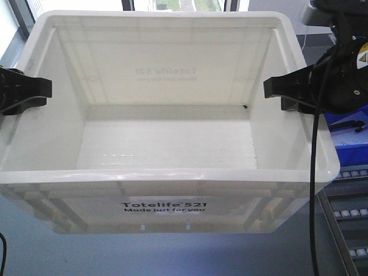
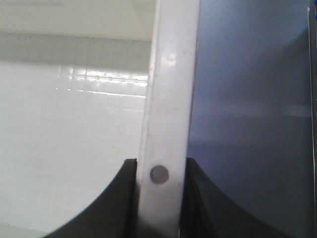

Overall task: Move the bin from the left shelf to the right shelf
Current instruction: 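Keep gripping the tote rims while the base turns toward other shelving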

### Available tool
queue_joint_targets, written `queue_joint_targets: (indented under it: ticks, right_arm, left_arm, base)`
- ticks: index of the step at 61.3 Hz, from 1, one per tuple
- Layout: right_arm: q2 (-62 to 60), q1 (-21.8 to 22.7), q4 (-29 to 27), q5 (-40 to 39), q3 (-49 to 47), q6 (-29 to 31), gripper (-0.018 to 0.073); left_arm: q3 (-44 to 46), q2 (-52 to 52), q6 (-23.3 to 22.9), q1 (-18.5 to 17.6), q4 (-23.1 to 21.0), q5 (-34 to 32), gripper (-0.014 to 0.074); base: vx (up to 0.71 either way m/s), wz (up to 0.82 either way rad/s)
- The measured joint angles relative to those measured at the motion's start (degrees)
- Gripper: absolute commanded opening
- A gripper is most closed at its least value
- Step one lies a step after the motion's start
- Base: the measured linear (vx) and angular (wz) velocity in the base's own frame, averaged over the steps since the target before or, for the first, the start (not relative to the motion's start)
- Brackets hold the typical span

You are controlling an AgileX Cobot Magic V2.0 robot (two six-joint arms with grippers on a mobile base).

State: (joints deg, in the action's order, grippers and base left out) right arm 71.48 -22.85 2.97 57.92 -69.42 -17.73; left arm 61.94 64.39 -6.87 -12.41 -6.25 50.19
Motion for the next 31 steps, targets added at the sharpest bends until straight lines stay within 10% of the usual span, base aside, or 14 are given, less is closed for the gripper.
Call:
queue_joint_targets:
  ticks: [31]
  right_arm:
    - [0.00, 0.00, 0.05, 0.00, 0.00, 0.00, 0.0001]
  left_arm:
    - [0.00, 0.00, 0.00, 0.00, 0.00, -0.05, 0.0109]
  base:
    - [0.26, 0.03]
